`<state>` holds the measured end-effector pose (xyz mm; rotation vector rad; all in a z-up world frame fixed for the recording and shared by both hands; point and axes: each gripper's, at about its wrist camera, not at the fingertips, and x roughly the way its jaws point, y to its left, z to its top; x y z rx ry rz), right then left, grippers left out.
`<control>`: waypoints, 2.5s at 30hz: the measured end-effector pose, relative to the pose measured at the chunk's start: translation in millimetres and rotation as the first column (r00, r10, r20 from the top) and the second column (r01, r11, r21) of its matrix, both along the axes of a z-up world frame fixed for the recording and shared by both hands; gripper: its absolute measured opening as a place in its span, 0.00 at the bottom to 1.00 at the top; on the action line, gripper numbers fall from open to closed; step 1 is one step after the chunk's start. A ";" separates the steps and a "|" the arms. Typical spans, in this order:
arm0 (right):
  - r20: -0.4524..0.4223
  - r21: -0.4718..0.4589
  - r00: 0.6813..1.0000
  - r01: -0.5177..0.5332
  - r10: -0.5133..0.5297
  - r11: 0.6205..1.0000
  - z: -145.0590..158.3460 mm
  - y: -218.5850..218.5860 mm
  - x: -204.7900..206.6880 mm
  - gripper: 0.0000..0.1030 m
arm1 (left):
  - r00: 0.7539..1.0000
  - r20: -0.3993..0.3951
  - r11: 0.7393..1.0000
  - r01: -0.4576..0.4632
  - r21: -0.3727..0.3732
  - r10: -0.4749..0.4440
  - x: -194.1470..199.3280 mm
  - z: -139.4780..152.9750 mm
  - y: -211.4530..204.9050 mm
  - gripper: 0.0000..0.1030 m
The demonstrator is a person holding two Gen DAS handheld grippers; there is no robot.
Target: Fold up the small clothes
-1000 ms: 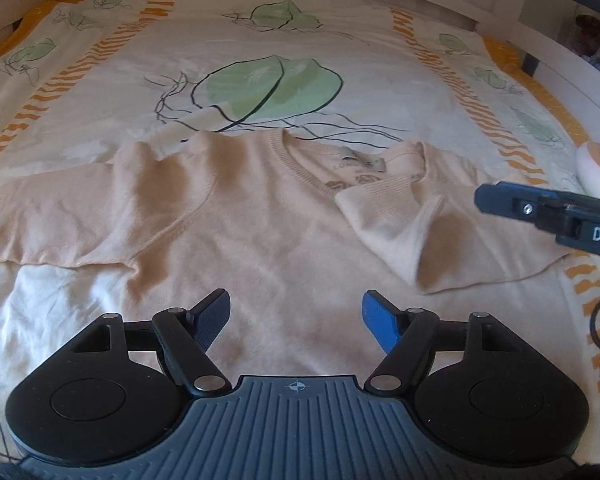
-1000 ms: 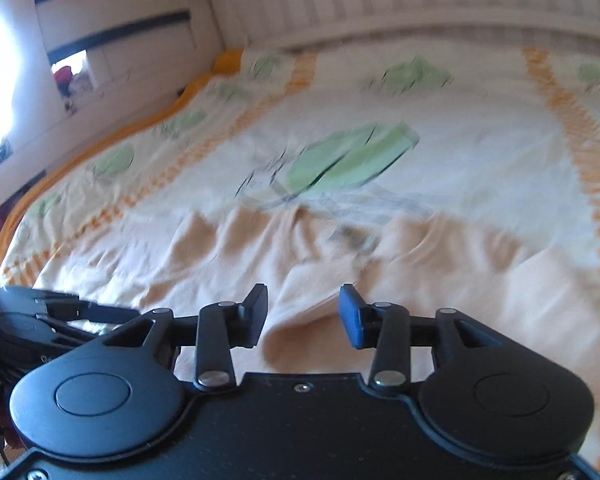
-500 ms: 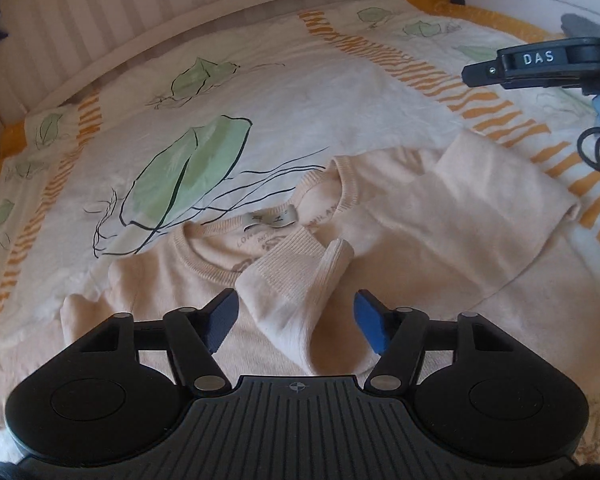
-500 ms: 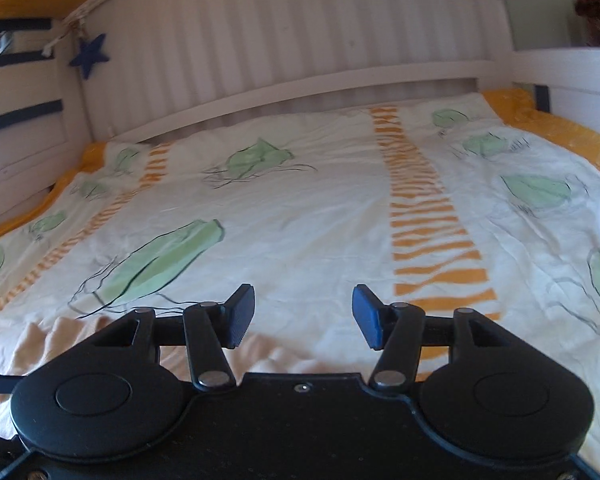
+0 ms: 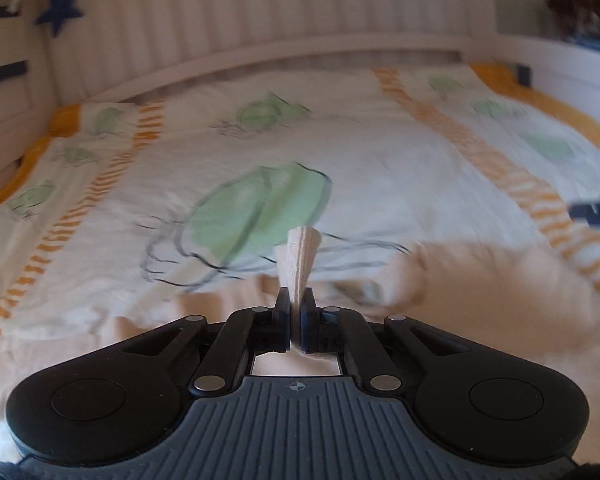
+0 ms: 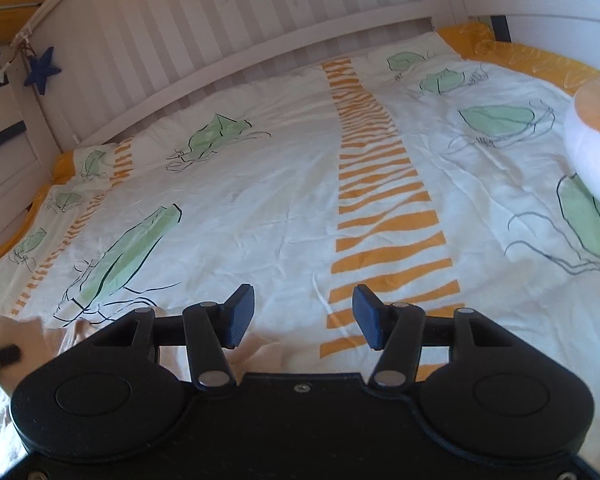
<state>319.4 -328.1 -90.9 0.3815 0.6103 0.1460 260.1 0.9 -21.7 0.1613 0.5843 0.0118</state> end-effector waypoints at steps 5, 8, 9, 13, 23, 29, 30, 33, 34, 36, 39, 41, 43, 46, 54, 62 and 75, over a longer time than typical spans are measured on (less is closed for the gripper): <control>-0.050 0.010 0.998 -0.033 0.034 0.999 -8.4 6.2 5.0 0.59 | 0.993 -0.047 0.992 -0.114 -0.054 0.111 3.0 -1.5 44.1 0.04; -0.063 -0.006 0.995 -0.074 0.074 0.997 -10.3 16.3 6.4 0.59 | 0.987 -0.094 0.985 -0.137 -0.106 0.128 2.3 -15.4 54.0 0.04; -0.068 -0.007 0.994 -0.087 0.086 0.996 -11.1 19.2 7.1 0.59 | 0.985 -0.107 0.983 -0.144 -0.111 0.132 0.1 -20.3 56.3 0.04; -0.071 0.015 0.988 -0.139 0.140 0.990 -13.4 31.7 7.7 0.59 | 0.983 -0.134 0.980 -0.143 -0.136 0.125 -3.7 -29.4 57.7 0.04; -0.102 -0.118 0.974 -0.215 0.204 0.969 -16.5 72.3 5.1 0.18 | 0.987 -0.112 0.980 -0.134 -0.144 0.119 -1.6 -26.4 56.7 0.04; -0.137 -0.111 0.984 -0.130 0.114 0.985 -20.7 49.6 7.7 0.10 | 0.988 -0.104 0.978 -0.133 -0.162 0.117 -5.9 -30.2 57.0 0.04; -0.139 -0.101 0.984 -0.127 0.113 0.987 -22.0 47.6 7.7 0.10 | 0.987 -0.112 0.978 -0.136 -0.158 0.119 -6.3 -33.8 57.8 0.05; -0.138 -0.103 0.984 -0.129 0.114 0.986 -23.2 50.3 6.9 0.11 | 0.980 -0.141 0.976 -0.161 -0.149 0.140 -6.7 -44.7 64.0 0.06; -0.138 -0.110 0.984 -0.129 0.114 0.985 -23.5 52.1 7.1 0.11 | 0.977 -0.150 0.974 -0.172 -0.151 0.149 -6.8 -47.9 67.1 0.06; -0.143 -0.112 0.983 -0.129 0.113 0.985 -24.9 52.9 7.2 0.14 | 0.971 -0.175 0.969 -0.191 -0.154 0.163 -6.1 -54.9 74.1 0.07; -0.133 -0.108 0.987 -0.108 0.093 0.988 -23.1 48.6 5.0 0.21 | 0.961 -0.216 0.963 -0.211 -0.167 0.173 -2.9 -65.3 85.5 0.07; -0.117 -0.106 0.990 -0.087 0.074 0.991 -19.8 43.6 1.6 0.21 | 0.958 -0.232 0.956 -0.215 -0.198 0.167 -1.9 -70.7 92.4 0.07; -0.108 -0.106 0.993 -0.063 0.052 0.992 -16.9 37.1 -3.2 0.23 | 0.955 -0.241 0.948 -0.226 -0.226 0.171 -4.1 -71.7 96.6 0.08; -0.113 -0.090 0.993 -0.046 0.036 0.995 -15.1 29.3 -12.8 0.41 | 0.949 -0.256 0.941 -0.247 -0.233 0.186 -10.9 -68.5 97.4 0.09; -0.129 -0.096 0.989 -0.090 0.077 0.991 3.4 42.8 -60.7 0.59 | 0.934 -0.292 0.918 -0.289 -0.273 0.207 -20.2 -67.1 112.0 0.13; -0.183 -0.143 0.979 -0.117 0.090 0.983 -2.1 68.1 -96.0 0.65 | 0.919 -0.326 0.912 -0.314 -0.265 0.222 -31.4 -62.1 124.1 0.19; -0.158 -0.332 0.986 -0.101 0.050 0.938 -22.7 94.8 -84.4 0.70 | 0.958 -0.257 0.950 -0.195 -0.244 0.131 -26.0 -42.8 100.9 0.30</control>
